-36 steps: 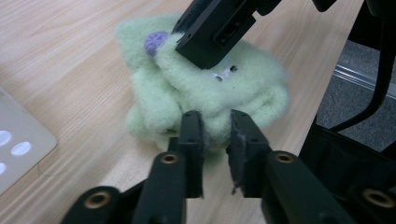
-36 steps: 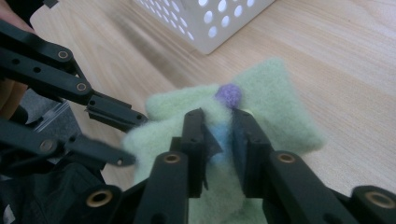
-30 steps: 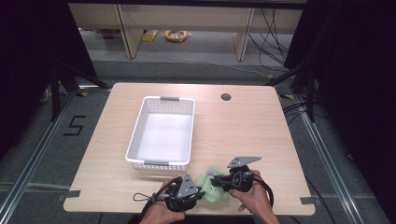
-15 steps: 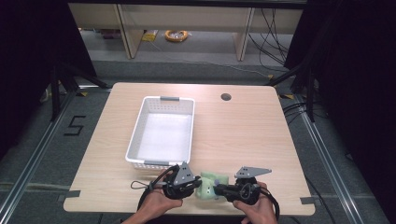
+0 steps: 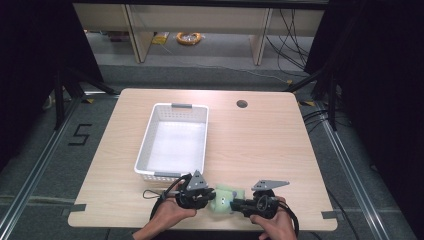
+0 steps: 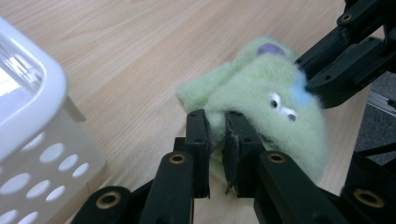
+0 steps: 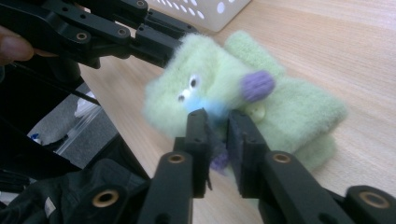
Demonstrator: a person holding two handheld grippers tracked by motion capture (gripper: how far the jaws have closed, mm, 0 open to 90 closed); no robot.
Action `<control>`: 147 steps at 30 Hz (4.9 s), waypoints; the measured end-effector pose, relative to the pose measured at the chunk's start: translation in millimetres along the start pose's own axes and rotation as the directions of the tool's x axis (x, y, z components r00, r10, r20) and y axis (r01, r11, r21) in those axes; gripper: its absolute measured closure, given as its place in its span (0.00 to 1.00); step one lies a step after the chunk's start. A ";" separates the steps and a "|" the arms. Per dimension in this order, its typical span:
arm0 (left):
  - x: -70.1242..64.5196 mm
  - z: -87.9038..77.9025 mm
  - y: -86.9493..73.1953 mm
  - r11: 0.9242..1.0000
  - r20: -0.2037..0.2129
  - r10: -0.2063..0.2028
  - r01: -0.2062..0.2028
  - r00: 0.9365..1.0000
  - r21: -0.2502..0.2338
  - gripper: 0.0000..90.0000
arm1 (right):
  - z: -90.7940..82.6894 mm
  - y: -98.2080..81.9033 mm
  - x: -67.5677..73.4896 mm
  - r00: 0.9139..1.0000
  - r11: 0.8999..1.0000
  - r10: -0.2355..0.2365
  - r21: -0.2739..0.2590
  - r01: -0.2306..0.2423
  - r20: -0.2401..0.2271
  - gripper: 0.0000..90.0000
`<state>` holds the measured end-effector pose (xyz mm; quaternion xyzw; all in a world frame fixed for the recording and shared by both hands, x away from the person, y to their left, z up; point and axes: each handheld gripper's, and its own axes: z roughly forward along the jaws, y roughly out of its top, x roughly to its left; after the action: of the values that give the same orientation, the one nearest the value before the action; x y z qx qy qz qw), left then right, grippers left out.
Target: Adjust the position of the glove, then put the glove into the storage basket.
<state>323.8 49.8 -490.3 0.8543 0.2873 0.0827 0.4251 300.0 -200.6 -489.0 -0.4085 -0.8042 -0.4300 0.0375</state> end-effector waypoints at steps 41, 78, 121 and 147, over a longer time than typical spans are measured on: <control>6.4 -13.3 -3.7 0.990 0.050 -0.140 0.142 0.989 -0.028 0.68 | -30.8 -11.7 -2.3 0.994 0.995 -0.079 0.070 0.074 0.071 0.71; 5.4 12.2 -11.5 0.945 0.090 -0.323 0.315 0.942 0.090 0.60 | 3.6 8.2 -38.5 0.998 0.994 0.016 0.108 -0.022 0.059 0.55; 0.2 10.3 -12.5 0.947 0.216 -0.322 0.316 0.922 0.064 0.86 | -3.5 2.8 -34.2 1.000 0.999 -0.011 0.042 0.012 -0.023 0.84; 8.0 -27.5 1.1 0.953 0.217 -0.296 0.304 0.930 -0.001 0.86 | -19.0 33.3 -6.4 0.998 0.999 -0.039 -0.022 0.038 -0.045 0.84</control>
<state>320.2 72.5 -473.0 0.7969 0.3655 -0.0707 0.4758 321.7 -208.5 -457.7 -0.3836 -0.8062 -0.4483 0.0431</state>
